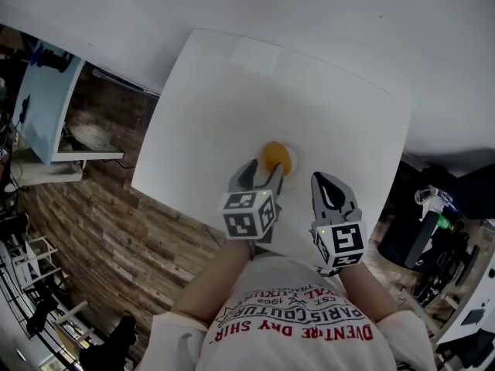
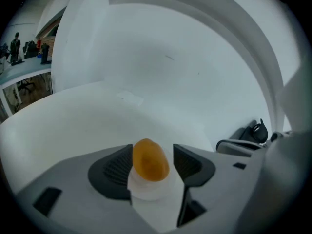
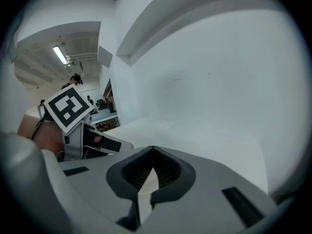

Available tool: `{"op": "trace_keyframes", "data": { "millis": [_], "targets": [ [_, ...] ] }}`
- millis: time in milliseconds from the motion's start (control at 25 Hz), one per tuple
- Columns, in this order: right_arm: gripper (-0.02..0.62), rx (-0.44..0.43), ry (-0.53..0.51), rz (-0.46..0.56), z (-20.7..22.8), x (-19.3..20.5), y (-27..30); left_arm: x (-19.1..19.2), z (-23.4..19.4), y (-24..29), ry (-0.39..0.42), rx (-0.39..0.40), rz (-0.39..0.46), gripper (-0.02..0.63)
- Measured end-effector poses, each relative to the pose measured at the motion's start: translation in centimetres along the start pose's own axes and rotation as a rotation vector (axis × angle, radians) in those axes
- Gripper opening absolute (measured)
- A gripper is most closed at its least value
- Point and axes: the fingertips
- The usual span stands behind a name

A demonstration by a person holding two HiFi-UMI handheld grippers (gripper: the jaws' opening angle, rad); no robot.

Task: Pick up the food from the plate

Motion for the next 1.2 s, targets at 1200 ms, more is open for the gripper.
{"op": "trace_keyframes", "data": {
  "millis": [1200],
  "targets": [
    [0.009, 0.029, 0.071, -0.136, 5.9, 6.7, 3.9, 3.0, 0.7, 7.8, 0.085, -0.173, -0.236, 0.402]
  ]
}}
Point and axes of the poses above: the fingertips, and each gripper's own axes: y forward along the fingers, z to its right, x out of its underside, and after that the axes turned 14 degrees about -x, right-handed
